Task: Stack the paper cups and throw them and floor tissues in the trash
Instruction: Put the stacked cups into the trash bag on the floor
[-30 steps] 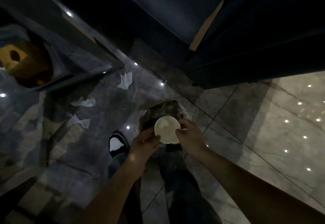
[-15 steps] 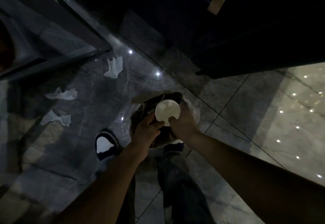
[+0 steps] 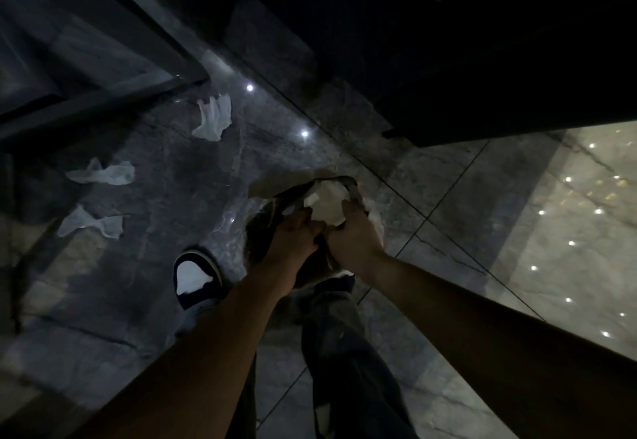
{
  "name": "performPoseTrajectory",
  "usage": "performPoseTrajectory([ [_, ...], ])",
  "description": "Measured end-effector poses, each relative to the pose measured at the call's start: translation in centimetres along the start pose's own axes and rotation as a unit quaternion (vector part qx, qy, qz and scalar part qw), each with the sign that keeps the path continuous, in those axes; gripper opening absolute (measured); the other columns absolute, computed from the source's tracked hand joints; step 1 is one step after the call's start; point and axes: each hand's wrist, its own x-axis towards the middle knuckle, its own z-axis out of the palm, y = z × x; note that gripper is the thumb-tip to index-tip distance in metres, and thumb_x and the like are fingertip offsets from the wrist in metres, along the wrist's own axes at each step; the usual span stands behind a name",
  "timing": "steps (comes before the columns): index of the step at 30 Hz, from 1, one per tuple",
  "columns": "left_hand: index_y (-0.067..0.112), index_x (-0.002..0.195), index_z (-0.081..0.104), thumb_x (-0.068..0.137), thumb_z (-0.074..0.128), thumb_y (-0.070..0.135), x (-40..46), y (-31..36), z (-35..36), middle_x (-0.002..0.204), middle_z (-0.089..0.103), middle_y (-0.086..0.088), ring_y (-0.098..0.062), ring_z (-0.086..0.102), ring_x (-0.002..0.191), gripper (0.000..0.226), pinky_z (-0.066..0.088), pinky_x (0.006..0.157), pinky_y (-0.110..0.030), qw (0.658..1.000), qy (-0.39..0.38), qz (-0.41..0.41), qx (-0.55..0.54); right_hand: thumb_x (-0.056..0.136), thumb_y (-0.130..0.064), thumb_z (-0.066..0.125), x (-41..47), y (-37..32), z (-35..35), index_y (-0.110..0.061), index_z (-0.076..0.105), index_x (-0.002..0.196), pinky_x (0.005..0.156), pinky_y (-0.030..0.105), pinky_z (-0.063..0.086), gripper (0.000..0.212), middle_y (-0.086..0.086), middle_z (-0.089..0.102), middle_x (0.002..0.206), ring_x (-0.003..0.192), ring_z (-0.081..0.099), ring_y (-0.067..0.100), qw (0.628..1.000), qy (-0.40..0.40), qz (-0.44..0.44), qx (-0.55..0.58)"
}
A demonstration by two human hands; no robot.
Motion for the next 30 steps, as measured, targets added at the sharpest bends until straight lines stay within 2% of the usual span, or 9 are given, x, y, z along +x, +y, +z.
performPoseTrajectory([
  [6,0.003,0.134,0.05,0.094,0.054,0.008,-3.1,0.7,-2.6,0.138,0.054,-0.021,-0.035,0.054,0.125,0.04,0.043,0.105,-0.045,0.999,0.033,0.011,0.006,0.085,-0.014,0.056,-2.3,-2.6,0.9,-0.006,0.038,0.139,0.106,0.034,0.042,0.057,0.018,0.042,0.145,0.129,0.047,0.031,0.999,0.011,-0.029,-0.016],
  [9,0.003,0.128,0.055,0.094,0.053,0.008,-3.7,0.9,-3.5,0.118,0.065,-0.017,-0.024,0.061,0.103,0.034,0.047,0.097,-0.042,0.998,0.058,0.014,0.014,0.083,-0.01,0.058,-3.0,-3.2,1.3,-0.008,0.048,0.126,0.097,0.029,0.044,0.044,0.016,0.045,0.137,0.119,0.053,0.029,0.998,0.023,-0.056,-0.013],
  [11,0.006,0.128,0.055,0.095,0.052,0.01,-4.1,0.9,-4.5,0.102,0.065,-0.007,-0.021,0.062,0.097,0.033,0.049,0.096,-0.041,0.998,0.067,0.002,0.012,0.082,-0.009,0.057,-3.6,-3.5,1.7,-0.008,0.052,0.122,0.101,0.036,0.045,0.04,0.017,0.049,0.131,0.119,0.052,0.03,0.997,0.017,-0.071,-0.017],
  [13,0.009,0.122,0.058,0.094,0.053,0.011,-4.4,0.6,-4.9,0.103,0.065,-0.007,-0.024,0.062,0.104,0.028,0.047,0.102,-0.047,0.997,0.068,0.009,0.046,0.082,-0.009,0.055,-3.9,-3.0,1.6,-0.009,0.055,0.118,0.102,0.041,0.045,0.037,0.017,0.055,0.124,0.118,0.053,0.03,0.995,0.022,-0.089,-0.034],
  [15,0.023,0.105,0.064,0.09,0.057,0.014,-4.9,0.2,-5.2,0.113,0.067,-0.009,-0.026,0.063,0.11,0.019,0.046,0.104,-0.05,0.992,0.08,0.031,0.087,0.083,-0.007,0.054,-4.2,-2.3,1.4,-0.009,0.057,0.116,0.098,0.032,0.044,0.033,0.014,0.056,0.121,0.114,0.053,0.028,0.994,0.016,-0.102,-0.045],
  [20,0.013,0.102,0.068,0.089,0.057,0.016,-7.5,-0.1,-8.4,0.095,0.07,-0.002,-0.018,0.067,0.092,0.017,0.053,0.085,-0.029,0.963,0.135,0.151,0.177,0.082,-0.01,0.054,-5.8,-3.8,2.8,-0.016,0.059,0.102,0.072,0.025,0.046,0.022,0.007,0.065,0.101,0.088,0.061,0.021,0.984,0.008,-0.166,-0.068],
  [26,0.021,0.082,0.066,0.082,0.063,0.008,-9.2,-0.8,-15.3,0.073,0.065,0.005,-0.01,0.062,0.069,0.013,0.05,0.066,-0.018,0.933,0.257,0.175,0.181,0.08,-0.016,0.06,-7.3,-7.9,6.4,-0.014,0.06,0.081,0.068,0.033,0.053,0.003,0.002,0.068,0.076,0.071,0.063,0.016,0.965,0.019,-0.244,-0.096],
  [28,0.024,0.073,0.063,0.081,0.06,0.013,-9.3,-1.3,-17.5,0.069,0.063,0.006,-0.005,0.06,0.062,0.014,0.053,0.063,-0.024,0.93,0.278,0.163,0.176,0.08,-0.017,0.06,-7.4,-8.9,8.0,-0.016,0.058,0.077,0.065,0.031,0.051,0.004,0.001,0.066,0.071,0.068,0.063,0.017,0.961,0.013,-0.255,-0.101],
  [30,0.033,0.065,0.059,0.069,0.052,0.029,-8.8,-2.6,-20.1,0.072,0.069,-0.002,-0.015,0.067,0.067,0.009,0.058,0.07,-0.037,0.923,0.299,0.171,0.171,0.08,-0.018,0.06,-7.4,-9.9,9.4,-0.018,0.057,0.076,0.063,0.029,0.049,0.006,-0.001,0.064,0.068,0.067,0.062,0.018,0.955,0.018,-0.273,-0.118],
])
